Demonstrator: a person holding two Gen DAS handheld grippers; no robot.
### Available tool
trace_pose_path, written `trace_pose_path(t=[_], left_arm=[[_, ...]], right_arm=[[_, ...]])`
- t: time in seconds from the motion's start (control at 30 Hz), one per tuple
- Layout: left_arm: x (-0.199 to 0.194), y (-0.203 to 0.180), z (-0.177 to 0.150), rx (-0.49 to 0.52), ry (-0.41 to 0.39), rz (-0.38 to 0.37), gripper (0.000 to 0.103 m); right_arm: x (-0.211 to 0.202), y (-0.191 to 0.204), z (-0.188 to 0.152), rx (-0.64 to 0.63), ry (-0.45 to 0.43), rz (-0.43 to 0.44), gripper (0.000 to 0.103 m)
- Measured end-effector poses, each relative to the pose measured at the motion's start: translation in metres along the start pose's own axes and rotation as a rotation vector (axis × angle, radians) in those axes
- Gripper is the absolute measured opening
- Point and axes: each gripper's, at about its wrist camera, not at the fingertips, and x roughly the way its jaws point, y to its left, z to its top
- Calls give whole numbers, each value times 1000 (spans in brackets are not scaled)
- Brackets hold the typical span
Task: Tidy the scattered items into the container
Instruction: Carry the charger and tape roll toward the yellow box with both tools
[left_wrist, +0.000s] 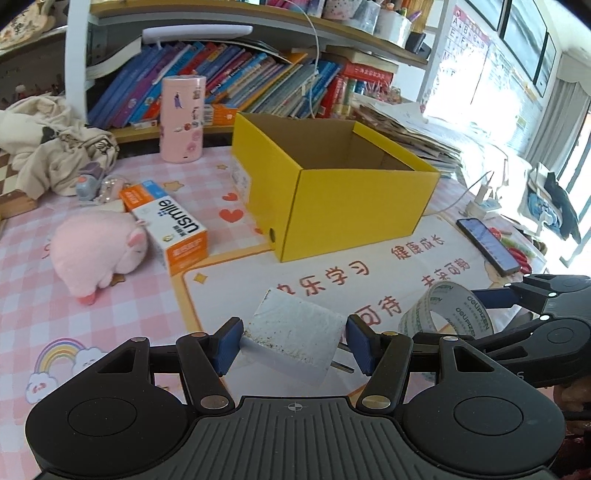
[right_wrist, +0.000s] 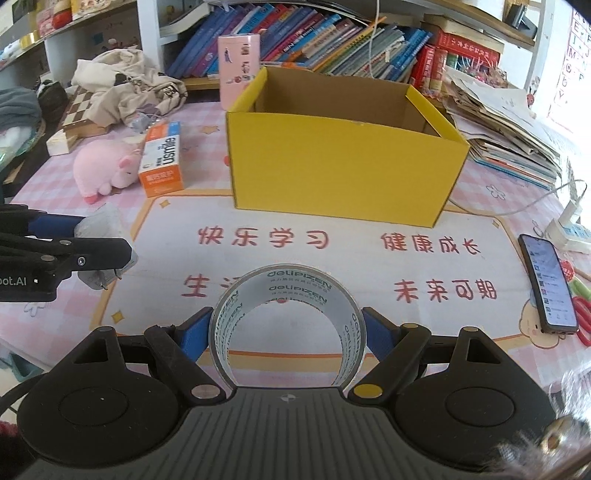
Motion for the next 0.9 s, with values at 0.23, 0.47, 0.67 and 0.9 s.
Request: trace_pose_path(t=[0.23, 0.47, 0.67, 0.9], left_arm=[[14, -6, 5, -22, 19, 4, 61], [24, -22, 13, -13, 24, -2, 61], [34, -44, 21, 45, 45, -16, 61], [28, -67, 44, 116, -13, -21, 61]], right_arm=[[10, -18, 3, 5, 25, 10, 83], [17, -35, 9, -9, 45, 22, 83], [19, -50, 14, -16, 50, 45, 83], [9, -70, 36, -27, 4, 78, 83]])
